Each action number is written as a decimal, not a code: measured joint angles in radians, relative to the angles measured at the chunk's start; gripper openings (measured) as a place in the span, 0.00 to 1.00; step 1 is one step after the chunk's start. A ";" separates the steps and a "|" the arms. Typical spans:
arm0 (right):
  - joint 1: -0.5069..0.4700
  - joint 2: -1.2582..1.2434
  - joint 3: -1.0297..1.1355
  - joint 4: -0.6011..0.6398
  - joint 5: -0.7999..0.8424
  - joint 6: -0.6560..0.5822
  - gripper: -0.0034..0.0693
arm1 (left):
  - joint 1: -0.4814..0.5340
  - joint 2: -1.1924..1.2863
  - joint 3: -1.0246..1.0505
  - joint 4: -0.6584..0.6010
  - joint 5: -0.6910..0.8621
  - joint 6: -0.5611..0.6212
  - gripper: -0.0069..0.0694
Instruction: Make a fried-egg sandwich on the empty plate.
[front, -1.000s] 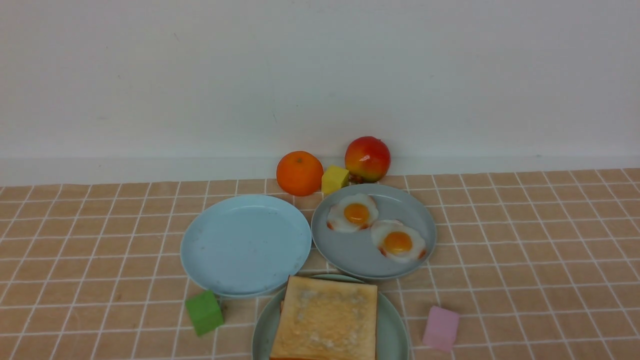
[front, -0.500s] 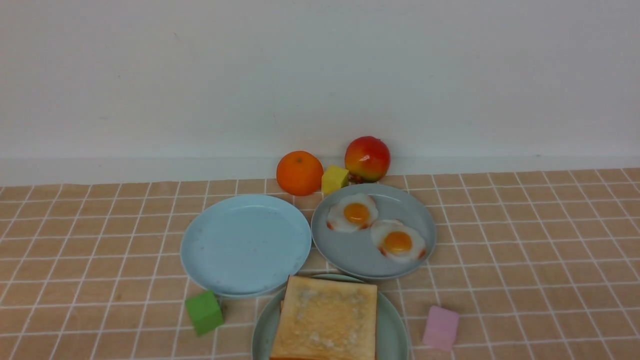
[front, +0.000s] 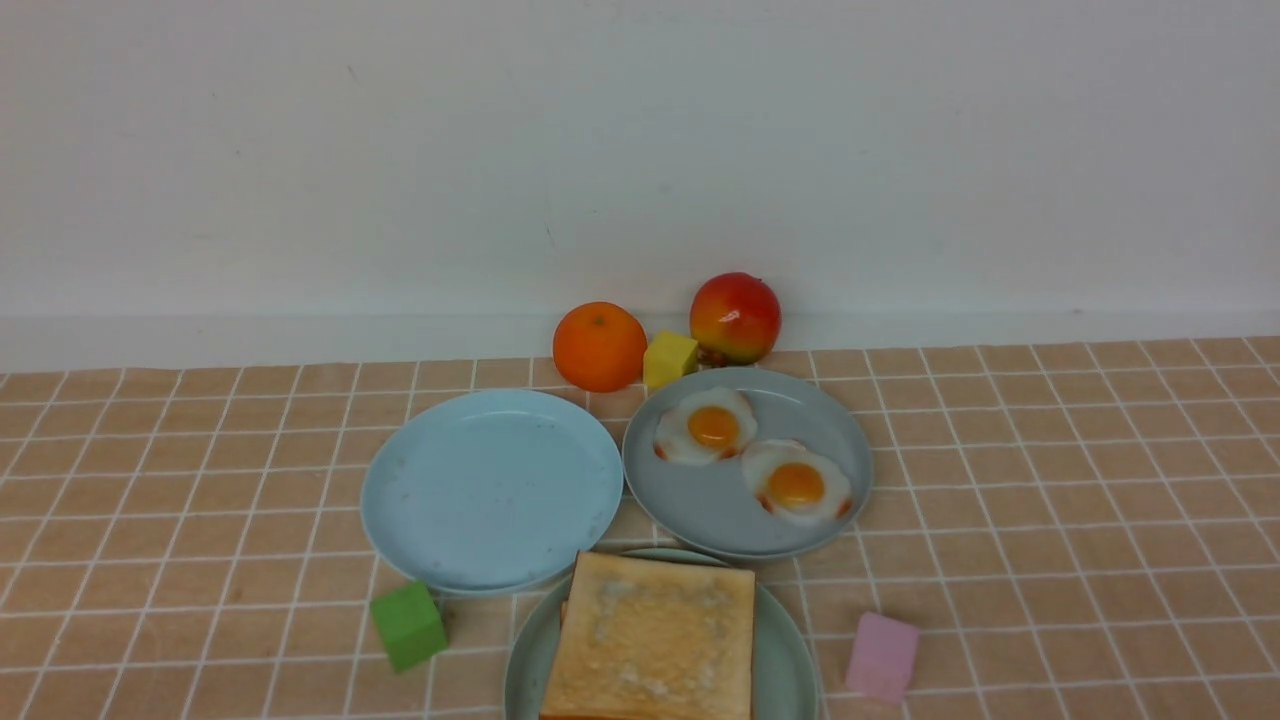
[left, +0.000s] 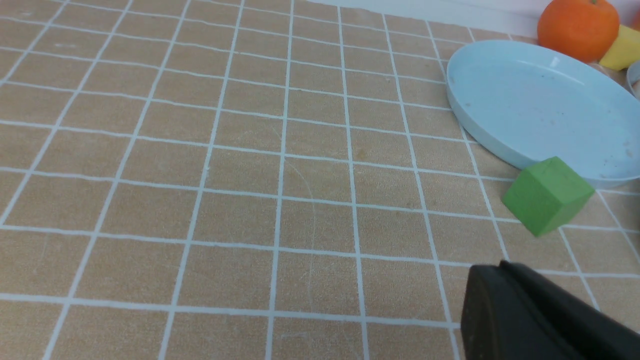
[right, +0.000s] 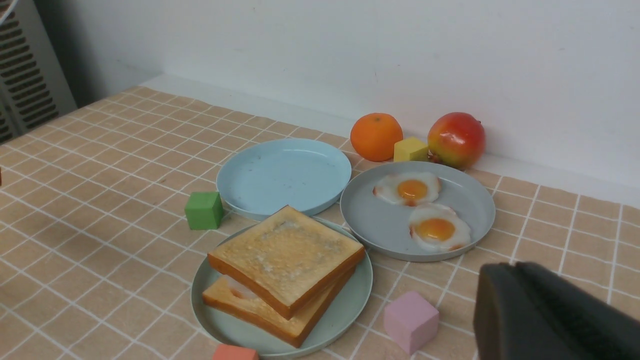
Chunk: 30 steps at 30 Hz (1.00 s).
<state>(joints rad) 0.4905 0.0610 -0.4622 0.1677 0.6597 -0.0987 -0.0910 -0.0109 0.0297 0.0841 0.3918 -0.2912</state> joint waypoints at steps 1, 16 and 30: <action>0.000 0.000 0.000 0.000 0.000 0.000 0.10 | 0.000 0.000 0.000 0.000 0.000 0.000 0.09; -0.228 -0.014 0.047 -0.092 -0.054 0.000 0.13 | 0.000 0.000 0.000 0.000 0.000 0.000 0.09; -0.407 -0.070 0.475 -0.056 -0.263 0.000 0.16 | 0.000 0.000 0.000 0.000 0.000 0.000 0.10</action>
<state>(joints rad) 0.0837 -0.0092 0.0131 0.1121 0.3964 -0.0987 -0.0910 -0.0109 0.0297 0.0841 0.3918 -0.2912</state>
